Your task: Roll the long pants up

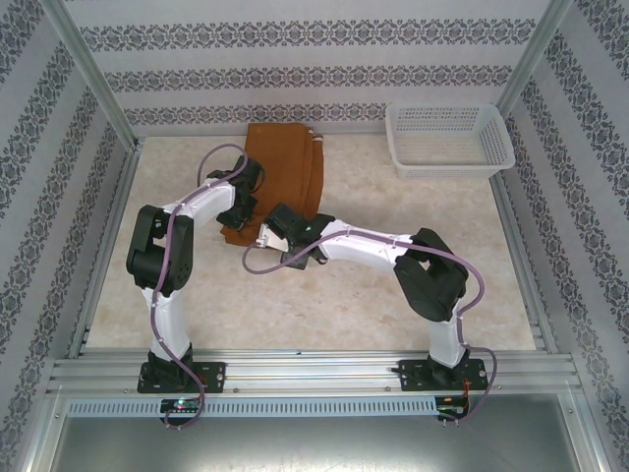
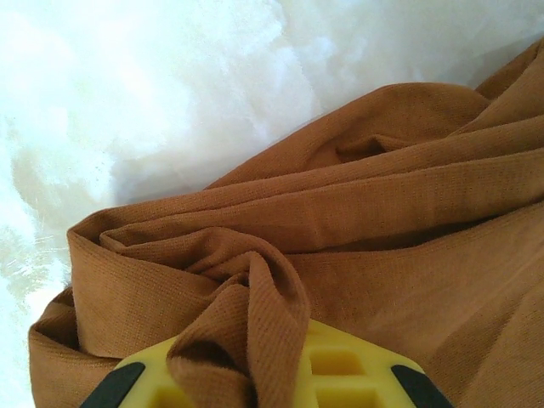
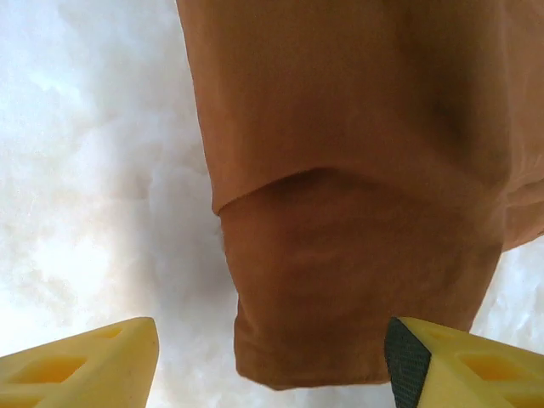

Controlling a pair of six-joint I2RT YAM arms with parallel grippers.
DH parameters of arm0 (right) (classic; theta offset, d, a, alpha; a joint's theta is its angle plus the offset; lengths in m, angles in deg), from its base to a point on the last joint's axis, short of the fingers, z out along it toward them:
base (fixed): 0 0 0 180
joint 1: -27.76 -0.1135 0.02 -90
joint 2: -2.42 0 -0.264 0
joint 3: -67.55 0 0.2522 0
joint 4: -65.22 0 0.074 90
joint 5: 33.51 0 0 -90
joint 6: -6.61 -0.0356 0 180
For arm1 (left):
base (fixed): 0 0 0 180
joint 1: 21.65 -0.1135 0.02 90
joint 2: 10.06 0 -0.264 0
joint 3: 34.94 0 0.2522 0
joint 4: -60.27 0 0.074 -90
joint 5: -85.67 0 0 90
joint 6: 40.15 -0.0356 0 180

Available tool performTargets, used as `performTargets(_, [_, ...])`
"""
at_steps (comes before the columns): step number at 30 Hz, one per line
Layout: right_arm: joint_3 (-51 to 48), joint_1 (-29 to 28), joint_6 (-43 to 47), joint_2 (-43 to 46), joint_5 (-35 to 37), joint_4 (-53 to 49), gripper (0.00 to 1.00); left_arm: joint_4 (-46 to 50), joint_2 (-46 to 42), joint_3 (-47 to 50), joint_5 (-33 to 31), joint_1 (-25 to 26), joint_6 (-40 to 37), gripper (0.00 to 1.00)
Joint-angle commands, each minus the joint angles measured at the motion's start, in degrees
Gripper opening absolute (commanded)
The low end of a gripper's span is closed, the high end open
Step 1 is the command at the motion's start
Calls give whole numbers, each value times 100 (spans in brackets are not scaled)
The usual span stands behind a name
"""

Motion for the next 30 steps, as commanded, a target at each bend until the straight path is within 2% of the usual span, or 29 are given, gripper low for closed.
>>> performTargets(1, [120, -90, 323, -271, 313, 359, 72, 96, 154, -127, -41, -106, -131, 12])
performTargets(8, [32, 81, 743, -894, 364, 1078, 71, 98, 163, -149, 3, -116, -148, 13])
performTargets(10, [98, 187, 723, -1078, 329, 1142, 66, 94, 141, -146, 15, -123, -169, 19])
performTargets(11, [177, 248, 666, -1159, 260, 1076, 62, 83, 117, -139, 23, -120, -190, 27])
performTargets(13, [332, 358, 485, -1233, 35, 874, 48, 64, 52, -131, 64, -136, -225, 58])
performTargets(14, [388, 408, 391, -1227, -113, 773, 37, 52, 0, -113, 82, -144, -258, 95])
performTargets(15, [444, 451, 310, -1214, -266, 671, 20, 66, -62, -107, 75, -151, -263, 100])
performTargets(16, [494, 476, 260, -1203, -352, 585, 4, 63, -129, -88, 86, -155, -278, 100])
performTargets(17, [538, 497, 207, -1176, -411, 512, 0, 67, -218, -57, 80, -163, -289, 100])
performTargets(22, [900, 590, -113, -981, -878, -87, 0, 116, -794, 141, 90, -190, -307, 100])
performTargets(30, [2169, 817, -625, -1023, -1961, -1560, 0, 299, -1986, 579, 82, -170, -244, 100])
